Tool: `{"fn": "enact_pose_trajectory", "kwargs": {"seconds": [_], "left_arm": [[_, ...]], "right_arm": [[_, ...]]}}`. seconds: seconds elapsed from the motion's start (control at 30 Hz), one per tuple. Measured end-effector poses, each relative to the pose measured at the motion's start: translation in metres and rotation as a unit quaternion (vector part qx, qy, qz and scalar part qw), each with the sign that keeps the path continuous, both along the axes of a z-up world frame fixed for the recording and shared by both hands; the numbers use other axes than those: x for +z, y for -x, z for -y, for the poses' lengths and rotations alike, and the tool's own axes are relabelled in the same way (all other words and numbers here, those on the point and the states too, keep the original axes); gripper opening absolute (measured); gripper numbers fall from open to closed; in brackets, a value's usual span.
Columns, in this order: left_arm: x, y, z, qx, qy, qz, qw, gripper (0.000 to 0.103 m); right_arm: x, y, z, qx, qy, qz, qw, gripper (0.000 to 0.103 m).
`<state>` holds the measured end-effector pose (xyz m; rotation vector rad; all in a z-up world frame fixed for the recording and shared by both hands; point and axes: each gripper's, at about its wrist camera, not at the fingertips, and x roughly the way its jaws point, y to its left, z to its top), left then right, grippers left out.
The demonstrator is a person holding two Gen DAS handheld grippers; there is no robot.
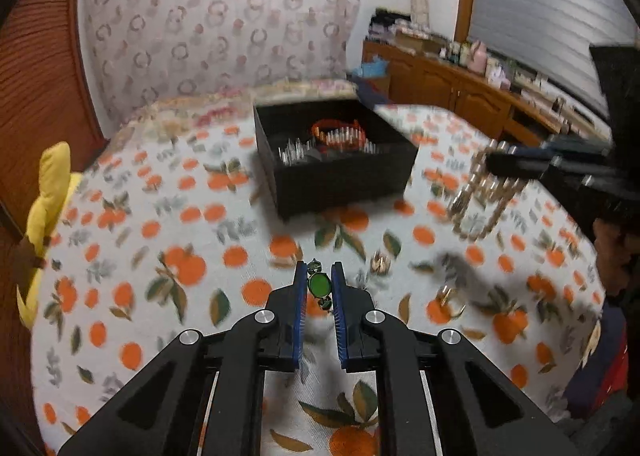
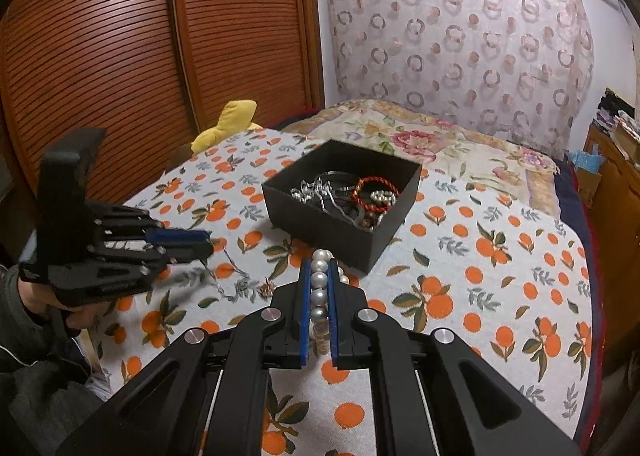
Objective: Organize jewelry
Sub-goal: 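Grasp and lift the silver chain with green pendant with the left tool while the right tool holds the pearls, then lower the chain and pearls into the black box and open both tools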
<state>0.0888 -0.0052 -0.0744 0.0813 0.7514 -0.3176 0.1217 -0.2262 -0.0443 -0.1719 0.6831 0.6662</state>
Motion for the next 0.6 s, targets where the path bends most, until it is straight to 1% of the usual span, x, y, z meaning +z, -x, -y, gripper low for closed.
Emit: {"fn": "enact_pose_trajectory", "kwargs": {"seconds": [0.13,0.27,0.43,0.6], "left_arm": [[0.027,-0.001,-0.003,0.002,0.01,0.031,0.9995,0.011],[0.052,-0.013,-0.004,0.005,0.017,0.056,0.9983,0.011],[0.07,-0.037,-0.003,0.01,0.028,0.073,0.9969,0.011],[0.074,-0.065,0.006,0.008,0.025,0.074,0.9969,0.011]], "right_arm": [[0.012,-0.004,-0.002,0.0,-0.01,0.011,1.0,0.009],[0.024,-0.015,-0.007,0.001,-0.017,0.024,1.0,0.009],[0.038,-0.039,-0.013,0.0,-0.026,0.042,0.999,0.009],[0.04,-0.068,-0.02,0.003,-0.034,0.042,0.999,0.009]]}}
